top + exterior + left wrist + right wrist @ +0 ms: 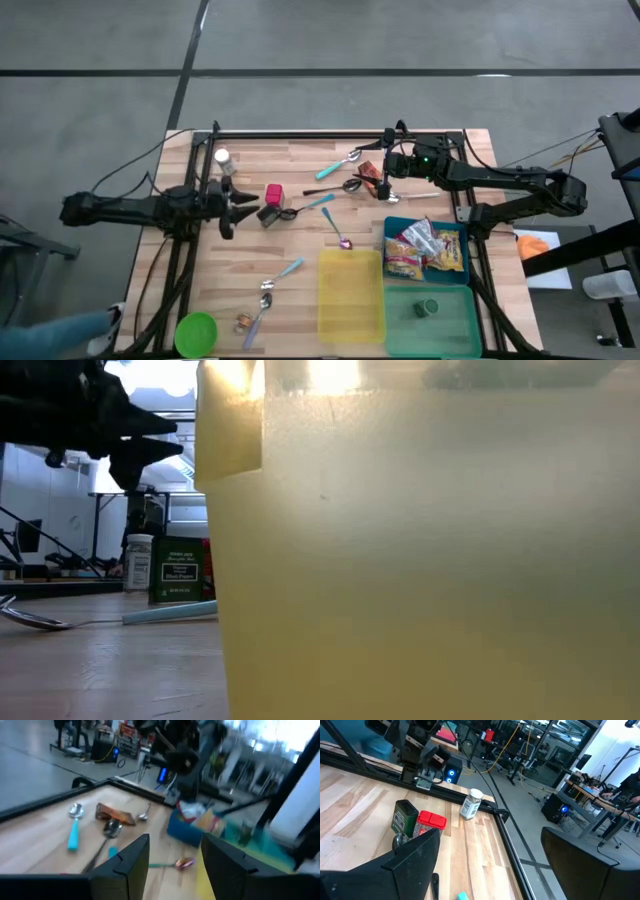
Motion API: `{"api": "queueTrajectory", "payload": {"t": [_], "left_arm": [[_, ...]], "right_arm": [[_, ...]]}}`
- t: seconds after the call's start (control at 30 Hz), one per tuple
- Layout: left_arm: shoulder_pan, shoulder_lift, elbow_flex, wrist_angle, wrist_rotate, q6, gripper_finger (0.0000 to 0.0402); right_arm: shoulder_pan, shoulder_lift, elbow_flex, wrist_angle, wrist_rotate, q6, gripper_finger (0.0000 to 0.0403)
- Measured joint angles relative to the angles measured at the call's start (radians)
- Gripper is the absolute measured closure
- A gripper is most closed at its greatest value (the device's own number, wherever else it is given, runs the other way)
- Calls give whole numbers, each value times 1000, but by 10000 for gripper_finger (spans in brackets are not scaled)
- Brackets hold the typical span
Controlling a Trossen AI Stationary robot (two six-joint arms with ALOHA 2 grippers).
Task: Pick & Place Food Item
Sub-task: Put the black seasoning can into the green bin
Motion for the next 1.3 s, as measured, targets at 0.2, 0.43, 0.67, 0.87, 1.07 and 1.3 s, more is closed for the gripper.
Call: {"api": "queueTrajectory", "payload": {"t": [0.2, 0.43, 0.67, 0.87, 1.07, 1.3], "left_arm": [[0, 5, 20, -107, -12, -209, 220], [0, 152, 179, -387, -86, -332, 220], [-2, 412, 368, -579, -74, -383, 220], [-2, 636, 530, -816, -51, -474, 181], [-2, 757, 614, -926, -51, -431, 95], [-2, 814, 619, -922, -51, -393, 39]], "right_arm": [[0, 0, 0, 0, 0, 0, 58], [0, 0, 0, 0, 0, 0, 58], [0, 0, 0, 0, 0, 0, 58], [0, 0, 0, 0, 0, 0, 58], [0, 0, 0, -1, 0, 0, 58], [0, 0, 0, -1, 0, 0, 58]]}}
